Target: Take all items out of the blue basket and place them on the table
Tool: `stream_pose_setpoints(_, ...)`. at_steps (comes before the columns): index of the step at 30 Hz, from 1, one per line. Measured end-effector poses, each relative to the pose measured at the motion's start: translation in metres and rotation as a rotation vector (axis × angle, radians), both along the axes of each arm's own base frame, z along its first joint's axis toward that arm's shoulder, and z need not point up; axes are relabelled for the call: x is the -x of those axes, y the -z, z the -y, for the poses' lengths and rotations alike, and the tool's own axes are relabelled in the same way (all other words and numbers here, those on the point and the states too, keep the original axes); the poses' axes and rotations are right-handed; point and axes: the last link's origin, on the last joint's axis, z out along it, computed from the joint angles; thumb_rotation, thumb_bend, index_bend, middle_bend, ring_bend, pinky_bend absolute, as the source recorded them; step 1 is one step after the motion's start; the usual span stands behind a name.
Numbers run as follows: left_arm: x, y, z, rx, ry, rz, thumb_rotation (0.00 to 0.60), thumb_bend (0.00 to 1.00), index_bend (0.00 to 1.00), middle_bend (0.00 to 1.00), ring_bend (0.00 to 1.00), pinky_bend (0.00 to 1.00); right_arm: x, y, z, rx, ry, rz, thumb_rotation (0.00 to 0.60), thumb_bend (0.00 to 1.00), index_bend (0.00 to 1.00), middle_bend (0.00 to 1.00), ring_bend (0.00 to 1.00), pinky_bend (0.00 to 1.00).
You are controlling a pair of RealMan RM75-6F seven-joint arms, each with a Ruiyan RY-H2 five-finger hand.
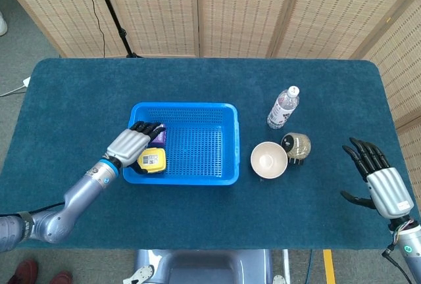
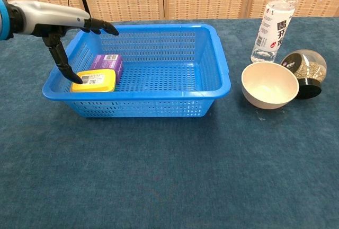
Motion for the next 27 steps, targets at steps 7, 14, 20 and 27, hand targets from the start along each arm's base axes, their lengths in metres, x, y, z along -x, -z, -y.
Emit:
stream_pose_setpoints(7, 0.004, 0.019, -0.005, -0.004, -0.033, -0.039, 0.600, 0.06, 0.00, 0.00, 0.00, 0.00, 0.003, -0.003, 0.002, 0.000, 0.009, 0.027, 0.600, 0.00, 0.00, 0.00, 0.00, 0.06)
stream_pose_setpoints(14, 0.004, 0.033, -0.011, -0.002, -0.053, -0.044, 0.600, 0.06, 0.00, 0.00, 0.00, 0.00, 0.003, -0.005, 0.003, 0.003, 0.003, 0.040, 0.600, 0.00, 0.00, 0.00, 0.00, 0.06)
stream_pose_setpoints(20, 0.008, 0.033, -0.013, -0.008, -0.059, -0.075, 0.600, 0.06, 0.00, 0.00, 0.00, 0.00, 0.002, -0.007, 0.004, 0.010, 0.001, 0.049, 0.600, 0.00, 0.00, 0.00, 0.00, 0.06)
stream_pose_setpoints(27, 0.010, 0.038, -0.013, -0.010, -0.057, -0.095, 0.600, 0.12, 0.26, 0.08, 0.14, 0.35, 0.002, -0.008, 0.004, 0.012, 0.002, 0.056, 0.600, 0.00, 0.00, 0.00, 0.00, 0.06)
